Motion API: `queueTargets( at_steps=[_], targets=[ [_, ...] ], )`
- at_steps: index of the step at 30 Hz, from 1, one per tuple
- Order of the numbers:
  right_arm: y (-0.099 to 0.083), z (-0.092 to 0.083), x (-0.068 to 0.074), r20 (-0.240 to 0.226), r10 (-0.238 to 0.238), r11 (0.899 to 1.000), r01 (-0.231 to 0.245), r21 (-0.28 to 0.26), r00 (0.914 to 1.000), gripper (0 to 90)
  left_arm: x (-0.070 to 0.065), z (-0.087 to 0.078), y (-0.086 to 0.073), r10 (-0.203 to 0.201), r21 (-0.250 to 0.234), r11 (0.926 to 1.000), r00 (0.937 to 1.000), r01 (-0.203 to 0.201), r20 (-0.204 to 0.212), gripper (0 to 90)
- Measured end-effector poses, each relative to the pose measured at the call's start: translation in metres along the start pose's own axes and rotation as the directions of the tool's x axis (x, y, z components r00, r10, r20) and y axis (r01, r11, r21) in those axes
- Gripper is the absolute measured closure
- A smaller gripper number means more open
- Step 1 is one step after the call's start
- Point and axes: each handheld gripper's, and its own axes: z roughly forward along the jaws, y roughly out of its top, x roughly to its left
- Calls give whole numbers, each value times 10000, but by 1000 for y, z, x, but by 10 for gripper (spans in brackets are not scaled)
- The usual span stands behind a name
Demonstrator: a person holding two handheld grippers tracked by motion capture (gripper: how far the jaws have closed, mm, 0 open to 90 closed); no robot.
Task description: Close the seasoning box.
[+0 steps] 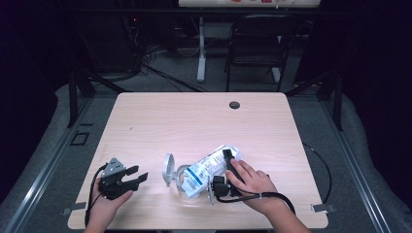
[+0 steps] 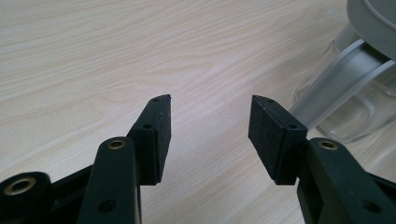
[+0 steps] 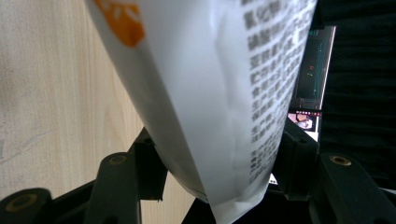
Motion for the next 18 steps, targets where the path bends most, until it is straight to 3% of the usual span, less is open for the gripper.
queueTargets(
  at_steps=[2, 15, 17, 18],
  targets=[
    [-1, 2, 1, 65, 51, 9997, -50, -236, 10000, 458, 0, 0, 0, -25, -28, 10000, 10000, 25, 5, 497],
    [1, 1, -1, 186, -271, 9993, 276, -248, 9995, 459, 1, 0, 0, -39, -23, 10000, 10000, 39, -43, 496],
    [2, 0, -2, 239, -485, 9988, 486, -28, 9985, 459, 1, 0, 0, -43, -16, 10000, 10000, 43, -44, 496],
    [2, 1, -1, 181, -316, 9994, 318, -125, 9993, 460, 1, 0, 0, -42, -22, 10000, 10000, 42, -42, 495]
  ],
)
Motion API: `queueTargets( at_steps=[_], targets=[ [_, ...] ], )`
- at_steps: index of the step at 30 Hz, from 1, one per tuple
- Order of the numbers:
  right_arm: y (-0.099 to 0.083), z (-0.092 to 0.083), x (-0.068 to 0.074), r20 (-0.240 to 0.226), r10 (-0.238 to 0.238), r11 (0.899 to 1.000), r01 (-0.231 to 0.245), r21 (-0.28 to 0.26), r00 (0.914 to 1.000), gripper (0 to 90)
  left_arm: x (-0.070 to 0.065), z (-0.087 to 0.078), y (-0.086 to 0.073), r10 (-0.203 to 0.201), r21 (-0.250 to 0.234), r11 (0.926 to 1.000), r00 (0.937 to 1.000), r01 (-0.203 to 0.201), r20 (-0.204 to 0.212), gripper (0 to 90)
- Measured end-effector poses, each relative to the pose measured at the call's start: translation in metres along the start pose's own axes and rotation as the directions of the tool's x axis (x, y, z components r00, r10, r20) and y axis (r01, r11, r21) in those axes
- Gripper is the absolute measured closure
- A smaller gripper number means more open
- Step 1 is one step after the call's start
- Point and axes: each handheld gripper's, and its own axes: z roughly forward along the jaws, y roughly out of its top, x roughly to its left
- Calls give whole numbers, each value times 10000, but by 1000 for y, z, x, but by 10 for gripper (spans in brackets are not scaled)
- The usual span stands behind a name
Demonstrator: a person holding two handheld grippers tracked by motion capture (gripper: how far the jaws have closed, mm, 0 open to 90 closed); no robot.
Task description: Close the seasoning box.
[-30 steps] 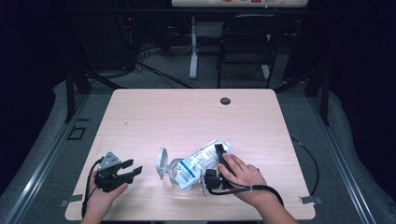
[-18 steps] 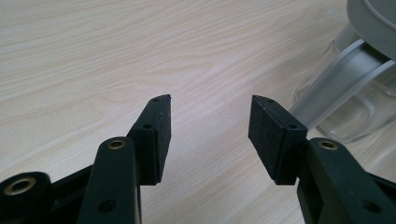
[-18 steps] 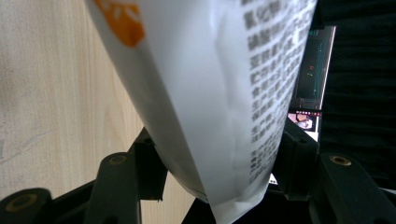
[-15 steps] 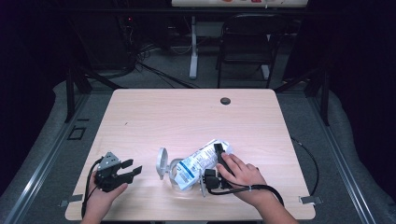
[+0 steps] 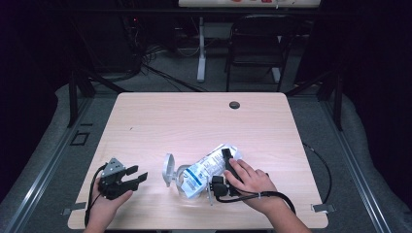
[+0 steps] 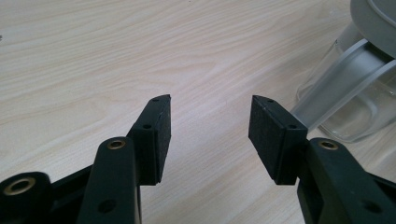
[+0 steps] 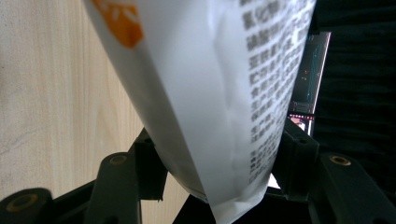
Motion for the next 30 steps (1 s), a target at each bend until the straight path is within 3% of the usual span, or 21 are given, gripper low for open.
queueTargets(
  at_steps=[30],
  targets=[
    [3, 0, -3, 61, -506, 9987, 506, 14, 9987, 464, 1, -1, 1, -1, 38, 10000, 10000, 1, 25, 496]
  ],
)
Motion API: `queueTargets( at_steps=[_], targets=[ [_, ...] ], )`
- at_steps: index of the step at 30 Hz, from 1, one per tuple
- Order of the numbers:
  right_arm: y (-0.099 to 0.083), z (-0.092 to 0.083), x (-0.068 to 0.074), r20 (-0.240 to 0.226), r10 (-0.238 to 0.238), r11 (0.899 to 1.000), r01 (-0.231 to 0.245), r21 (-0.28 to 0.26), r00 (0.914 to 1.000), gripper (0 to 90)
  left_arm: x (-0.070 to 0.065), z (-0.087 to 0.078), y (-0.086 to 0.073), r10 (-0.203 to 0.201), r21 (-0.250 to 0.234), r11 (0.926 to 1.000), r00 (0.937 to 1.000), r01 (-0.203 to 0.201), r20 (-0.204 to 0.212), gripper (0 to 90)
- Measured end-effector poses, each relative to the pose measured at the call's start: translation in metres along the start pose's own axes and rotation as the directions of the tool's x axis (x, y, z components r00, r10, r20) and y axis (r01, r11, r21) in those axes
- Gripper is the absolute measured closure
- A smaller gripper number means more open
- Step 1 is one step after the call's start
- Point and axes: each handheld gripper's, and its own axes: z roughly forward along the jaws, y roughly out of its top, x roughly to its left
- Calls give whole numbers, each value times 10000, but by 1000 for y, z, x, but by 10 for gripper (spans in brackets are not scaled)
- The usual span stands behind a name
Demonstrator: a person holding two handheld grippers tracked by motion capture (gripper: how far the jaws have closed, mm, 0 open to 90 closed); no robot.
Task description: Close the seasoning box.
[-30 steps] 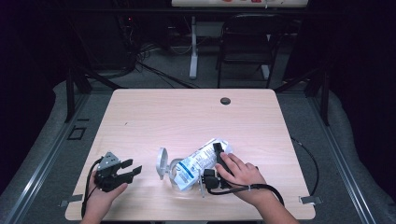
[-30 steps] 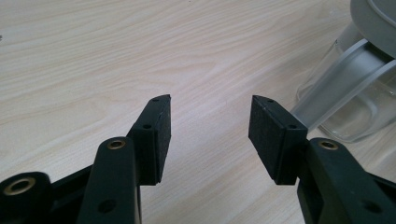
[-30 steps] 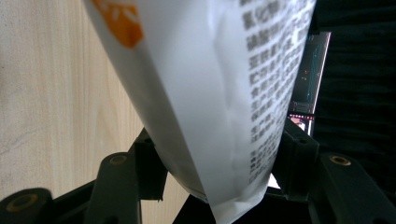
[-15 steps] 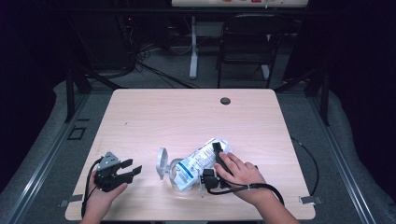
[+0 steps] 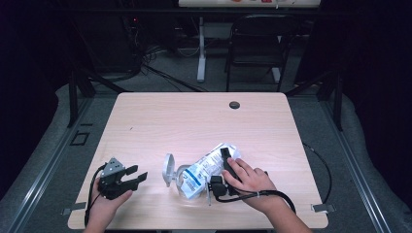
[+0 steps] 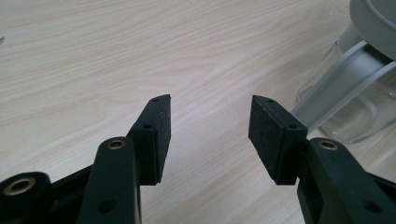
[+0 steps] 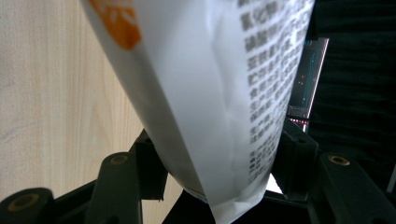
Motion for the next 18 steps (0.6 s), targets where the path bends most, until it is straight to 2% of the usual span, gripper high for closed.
queueTargets(
  at_steps=[6, 7, 11, 18],
  targets=[
    [1, -1, -1, -50, -63, 9999, 63, 92, 10000, 465, 0, 0, 0, -3, -7, 10000, 10000, 3, -11, 496],
    [2, -2, -2, 1, -241, 9993, 241, 271, 9997, 465, 0, 0, 0, -6, -11, 10000, 10000, 6, -10, 496],
    [1, -1, -2, -11, -190, 9998, 190, 67, 9998, 466, 0, 0, 0, -8, -4, 10000, 10000, 8, -5, 496],
    [1, 0, -2, -62, -188, 9998, 189, 84, 9998, 467, 0, 0, 0, 6, -32, 10000, 10000, -6, -16, 496]
  ],
)
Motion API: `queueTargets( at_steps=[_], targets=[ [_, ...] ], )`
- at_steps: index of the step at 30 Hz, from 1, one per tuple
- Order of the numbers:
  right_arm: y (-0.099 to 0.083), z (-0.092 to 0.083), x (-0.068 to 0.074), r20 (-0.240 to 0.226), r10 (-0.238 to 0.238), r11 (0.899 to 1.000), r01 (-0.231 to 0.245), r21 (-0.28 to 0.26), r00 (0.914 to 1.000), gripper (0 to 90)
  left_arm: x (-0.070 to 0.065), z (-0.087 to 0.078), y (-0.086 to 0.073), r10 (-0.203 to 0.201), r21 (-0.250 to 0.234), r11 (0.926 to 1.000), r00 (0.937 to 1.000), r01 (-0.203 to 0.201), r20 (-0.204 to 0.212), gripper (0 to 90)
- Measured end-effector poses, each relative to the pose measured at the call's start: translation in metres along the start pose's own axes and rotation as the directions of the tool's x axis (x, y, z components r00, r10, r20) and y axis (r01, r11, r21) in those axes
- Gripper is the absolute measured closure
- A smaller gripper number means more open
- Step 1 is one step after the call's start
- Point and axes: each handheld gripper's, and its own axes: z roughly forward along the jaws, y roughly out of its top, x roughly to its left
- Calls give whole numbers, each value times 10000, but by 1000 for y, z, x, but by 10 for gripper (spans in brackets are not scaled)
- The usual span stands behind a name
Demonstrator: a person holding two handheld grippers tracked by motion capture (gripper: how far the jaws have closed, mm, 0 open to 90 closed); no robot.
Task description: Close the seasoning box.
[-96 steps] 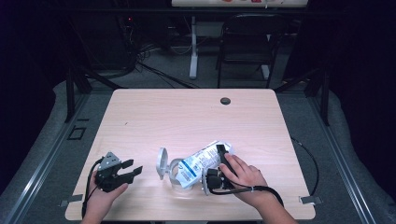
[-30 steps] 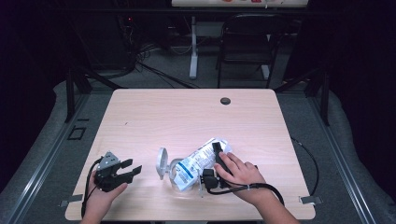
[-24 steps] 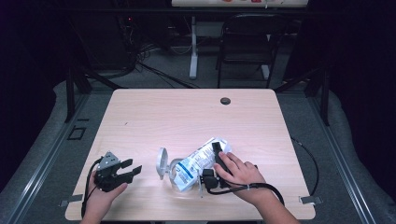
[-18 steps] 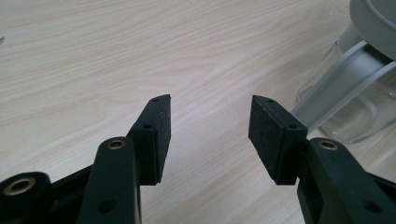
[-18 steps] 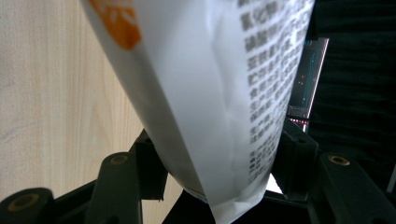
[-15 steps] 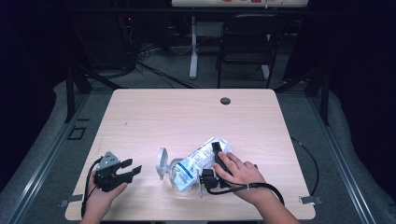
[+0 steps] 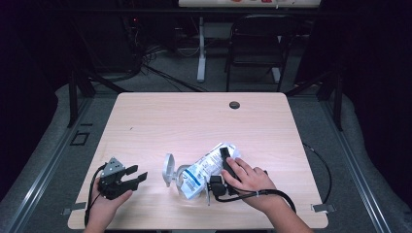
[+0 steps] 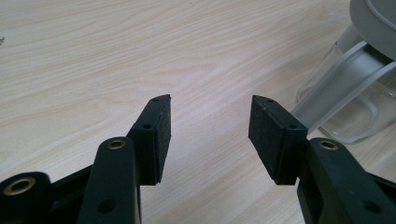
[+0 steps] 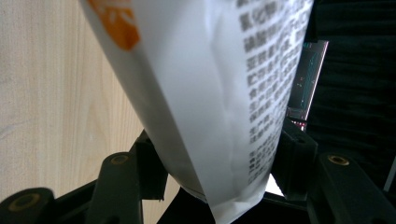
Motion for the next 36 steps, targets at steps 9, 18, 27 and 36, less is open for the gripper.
queueTargets(
  at_steps=[9, 18, 27, 36],
  targets=[
    [0, 0, 0, 9, -73, 10000, 73, -20, 10000, 468, 0, 0, 0, 53, 17, 10000, 10000, -53, 1, 496],
    [1, 0, -1, -31, -118, 9999, 118, -4, 9999, 469, 1, 0, 0, 55, -16, 10000, 10000, -55, 0, 496],
    [1, 1, -1, -41, -122, 9999, 122, -38, 9999, 469, 0, -1, 0, -11, -17, 10000, 10000, 11, -3, 495],
    [1, 1, -1, -63, -164, 9999, 164, 11, 9998, 470, 1, -1, 1, -17, 2, 10000, 10000, 17, -15, 496]
  ],
)
